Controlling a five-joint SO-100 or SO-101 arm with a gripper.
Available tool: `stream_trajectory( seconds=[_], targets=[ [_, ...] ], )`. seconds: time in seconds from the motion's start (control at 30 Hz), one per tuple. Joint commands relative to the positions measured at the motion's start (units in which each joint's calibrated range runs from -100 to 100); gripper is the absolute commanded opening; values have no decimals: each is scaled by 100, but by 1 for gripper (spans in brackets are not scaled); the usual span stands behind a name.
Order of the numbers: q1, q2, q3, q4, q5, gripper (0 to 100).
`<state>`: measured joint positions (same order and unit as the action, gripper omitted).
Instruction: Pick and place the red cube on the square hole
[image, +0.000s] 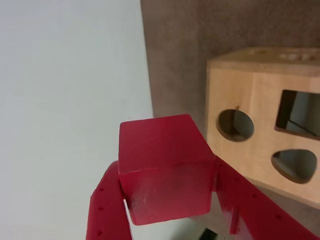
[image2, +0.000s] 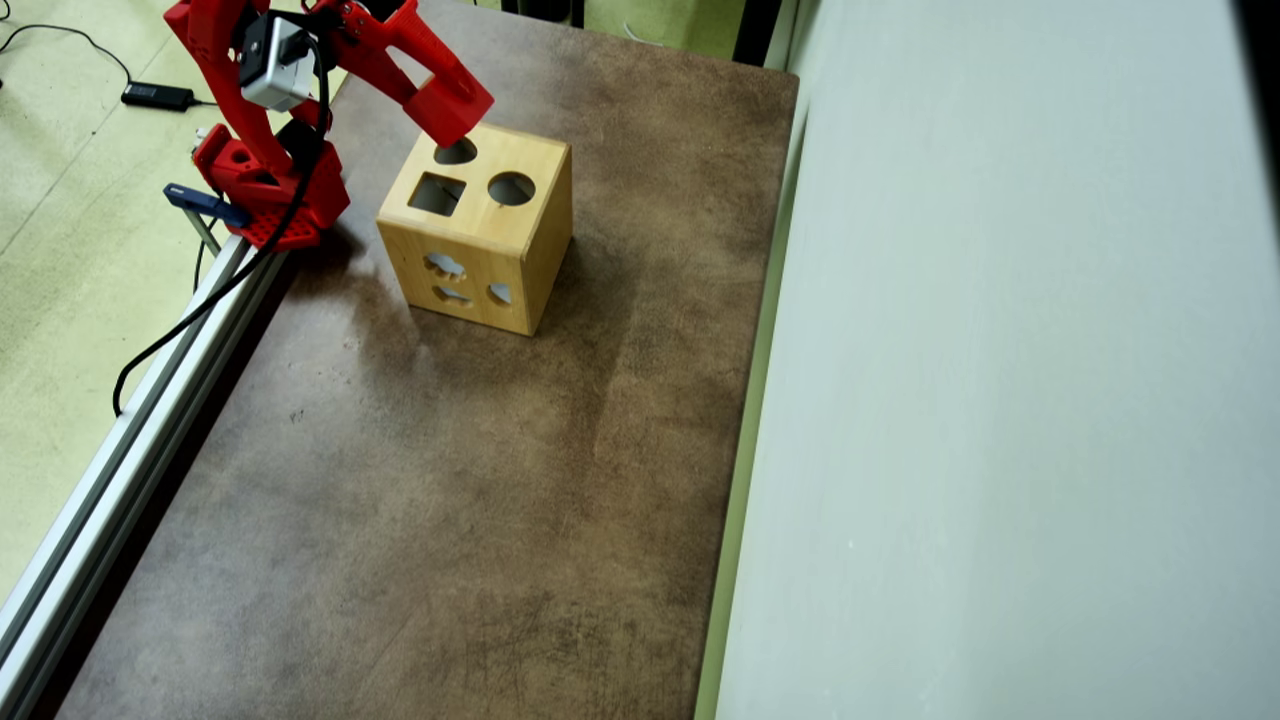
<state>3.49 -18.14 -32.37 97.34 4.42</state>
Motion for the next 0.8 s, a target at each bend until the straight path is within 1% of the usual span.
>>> stream_trajectory(
  seconds=[0.0,0.13,0.47,0.67,0.77],
  targets=[
    [-430,-186,634,65,-24,21],
    [-512,-195,1198,65,-24,21],
    [-512,-203,1815,81,-34,21],
    [-512,-220,2119,89,-425,21],
    [-512,-220,2226,89,-508,21]
  ],
)
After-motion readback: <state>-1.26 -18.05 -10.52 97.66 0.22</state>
